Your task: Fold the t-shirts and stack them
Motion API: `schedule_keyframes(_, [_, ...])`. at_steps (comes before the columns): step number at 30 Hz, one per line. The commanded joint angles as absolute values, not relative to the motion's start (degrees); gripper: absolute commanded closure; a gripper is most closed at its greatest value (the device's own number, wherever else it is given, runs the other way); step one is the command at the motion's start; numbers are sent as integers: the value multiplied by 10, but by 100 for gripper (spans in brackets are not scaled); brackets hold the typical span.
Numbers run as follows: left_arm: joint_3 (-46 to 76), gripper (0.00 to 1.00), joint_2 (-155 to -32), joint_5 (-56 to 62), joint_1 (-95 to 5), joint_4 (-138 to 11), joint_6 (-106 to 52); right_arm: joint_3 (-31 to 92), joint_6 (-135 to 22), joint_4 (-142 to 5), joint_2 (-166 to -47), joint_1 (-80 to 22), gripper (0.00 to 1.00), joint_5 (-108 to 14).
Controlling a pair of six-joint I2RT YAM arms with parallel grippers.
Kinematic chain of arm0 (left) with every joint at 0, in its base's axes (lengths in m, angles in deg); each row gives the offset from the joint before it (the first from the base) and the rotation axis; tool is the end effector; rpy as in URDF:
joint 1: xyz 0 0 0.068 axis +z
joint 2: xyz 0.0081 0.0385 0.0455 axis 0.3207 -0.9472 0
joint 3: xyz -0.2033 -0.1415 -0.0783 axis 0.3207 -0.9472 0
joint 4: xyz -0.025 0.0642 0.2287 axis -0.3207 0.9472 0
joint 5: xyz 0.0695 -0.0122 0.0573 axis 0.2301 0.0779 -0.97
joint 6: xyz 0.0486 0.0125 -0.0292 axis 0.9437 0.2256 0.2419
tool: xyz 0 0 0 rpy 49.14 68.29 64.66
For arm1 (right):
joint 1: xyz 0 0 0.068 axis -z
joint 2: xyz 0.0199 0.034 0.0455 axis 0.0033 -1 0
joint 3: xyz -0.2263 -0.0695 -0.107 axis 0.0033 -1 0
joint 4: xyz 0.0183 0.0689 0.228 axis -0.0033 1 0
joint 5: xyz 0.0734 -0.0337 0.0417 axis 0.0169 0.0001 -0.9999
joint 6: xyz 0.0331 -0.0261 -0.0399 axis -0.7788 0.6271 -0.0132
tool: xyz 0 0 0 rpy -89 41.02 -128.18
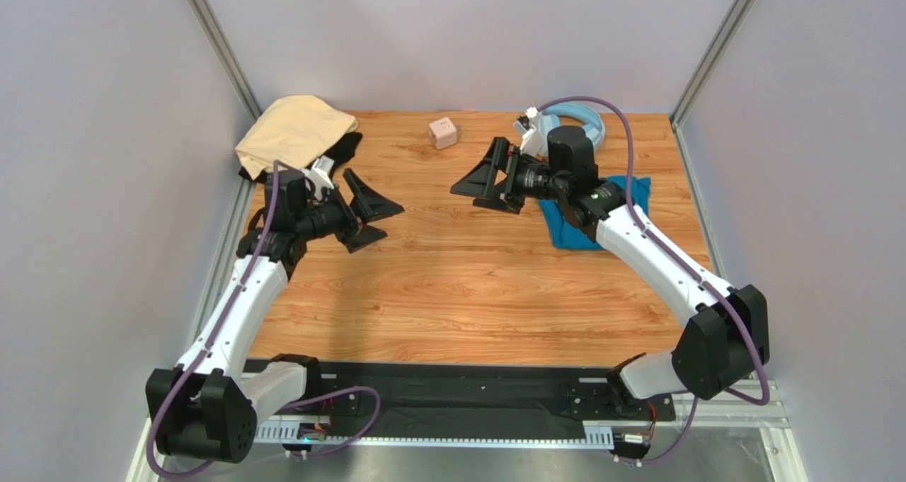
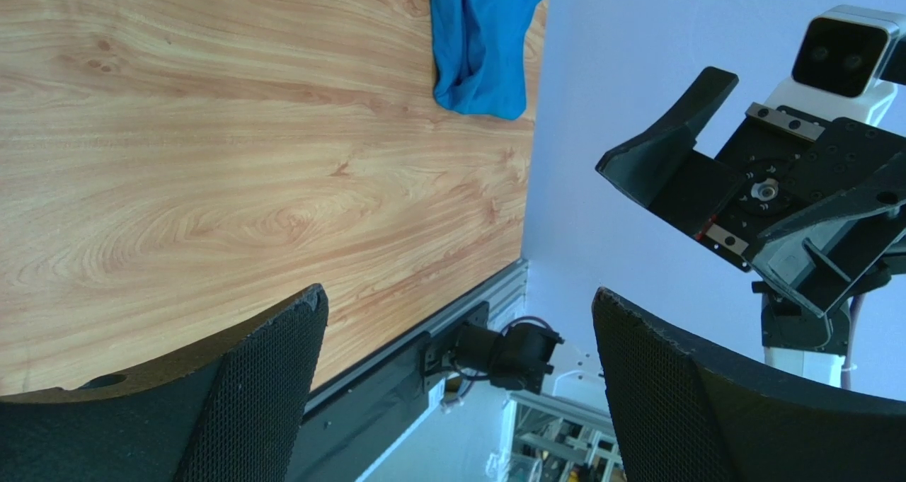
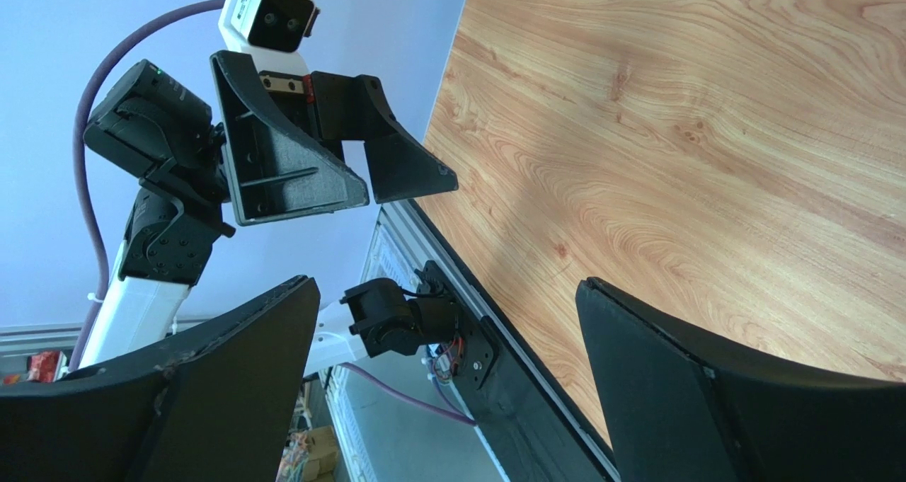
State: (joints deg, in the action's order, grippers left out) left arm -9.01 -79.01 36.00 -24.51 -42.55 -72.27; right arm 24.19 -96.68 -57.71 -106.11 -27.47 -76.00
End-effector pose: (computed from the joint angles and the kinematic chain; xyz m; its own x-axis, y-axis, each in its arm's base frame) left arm 0.2123 -0.0491 0.2883 -0.8148 -0.5509 -0.1809 -0.0864 0.4237 -0.9017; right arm 0.2602 0.1647 0.3322 -0.8681 0.2058 -0.4517 -0.3298 0.4411 0.8347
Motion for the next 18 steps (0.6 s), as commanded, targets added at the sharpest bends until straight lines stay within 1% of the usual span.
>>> schedule_keyframes(1, [-81,0,-791,386,-247,-459,-739,247,-996,-586,-1082,-273,0,-773])
schedule_keyframes(6, [-81,0,-823,437,-246,-539,-766,277,-1001,-560,-1117,-273,0,-777])
schedule_keyframes(11, [-55,0,-859,442,-246,-518,-752,295,-985,-552,-1129,-273,0,-768])
schedule_keyframes(13, [-44,0,-868,443,-247,-521,-751,301,-966,-547,-1124,-273,0,-738])
schedule_keyframes(16, [-18,0,-890,448,-246,-497,-739,318,-955,-518,-1123,-273,0,-708])
schedule_keyframes(18, [15,0,-909,441,-245,-481,-723,348,-934,-456,-1129,-273,0,-664])
